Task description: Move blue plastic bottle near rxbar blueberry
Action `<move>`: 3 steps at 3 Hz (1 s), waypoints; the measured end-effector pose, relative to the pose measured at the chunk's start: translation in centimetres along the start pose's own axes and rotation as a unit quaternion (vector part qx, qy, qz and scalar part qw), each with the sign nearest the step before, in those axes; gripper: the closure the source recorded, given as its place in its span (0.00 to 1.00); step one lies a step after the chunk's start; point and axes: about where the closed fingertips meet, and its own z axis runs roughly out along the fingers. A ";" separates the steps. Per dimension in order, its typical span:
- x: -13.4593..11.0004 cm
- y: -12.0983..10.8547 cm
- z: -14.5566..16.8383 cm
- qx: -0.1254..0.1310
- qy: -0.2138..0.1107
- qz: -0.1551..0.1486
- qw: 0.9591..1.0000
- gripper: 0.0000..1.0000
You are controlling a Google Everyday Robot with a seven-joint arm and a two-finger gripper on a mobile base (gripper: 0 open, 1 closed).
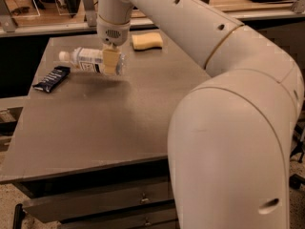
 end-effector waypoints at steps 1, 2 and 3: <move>-0.1 -0.1 0.2 0.001 -0.001 0.000 1.000 0.00; -0.1 -0.1 0.2 0.001 -0.001 0.000 1.000 0.00; 1.0 0.0 -1.2 0.020 -0.047 -0.015 0.999 0.00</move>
Offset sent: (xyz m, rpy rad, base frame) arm 0.0011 0.0018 -0.0019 0.0024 -0.0013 0.0007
